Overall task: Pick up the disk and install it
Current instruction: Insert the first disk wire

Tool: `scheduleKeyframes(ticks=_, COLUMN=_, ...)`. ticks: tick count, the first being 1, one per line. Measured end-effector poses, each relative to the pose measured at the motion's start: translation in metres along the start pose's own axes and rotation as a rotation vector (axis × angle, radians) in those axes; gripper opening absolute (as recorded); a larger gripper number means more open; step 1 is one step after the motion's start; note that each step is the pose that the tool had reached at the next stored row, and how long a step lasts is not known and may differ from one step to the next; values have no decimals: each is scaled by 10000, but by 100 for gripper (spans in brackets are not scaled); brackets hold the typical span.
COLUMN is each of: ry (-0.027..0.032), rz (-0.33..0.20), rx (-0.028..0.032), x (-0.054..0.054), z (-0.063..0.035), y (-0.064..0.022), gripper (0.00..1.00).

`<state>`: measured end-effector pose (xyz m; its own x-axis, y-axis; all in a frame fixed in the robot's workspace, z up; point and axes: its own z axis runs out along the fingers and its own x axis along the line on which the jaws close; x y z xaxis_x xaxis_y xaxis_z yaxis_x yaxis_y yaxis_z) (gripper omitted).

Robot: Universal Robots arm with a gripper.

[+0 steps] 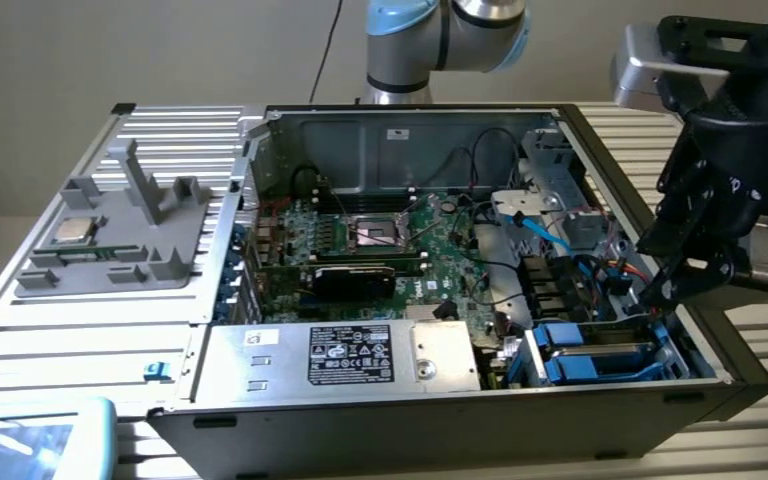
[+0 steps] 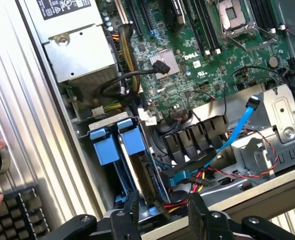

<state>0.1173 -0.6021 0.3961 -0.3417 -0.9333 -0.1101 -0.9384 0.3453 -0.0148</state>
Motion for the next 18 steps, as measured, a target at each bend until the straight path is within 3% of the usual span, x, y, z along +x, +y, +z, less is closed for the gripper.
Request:
scheduleKeyframes(ticks=11, ry=-38, rz=-1865, rx=-210, x=-3, z=8, y=-12, gripper=52)
scheduleKeyframes(ticks=16, ry=-186, rz=-2573, rx=-328, x=-3, z=12, y=-12, gripper=52)
scheduleKeyframes(ticks=18, ry=-292, rz=-2726, rx=-388, x=-2, z=14, y=-12, gripper=52)
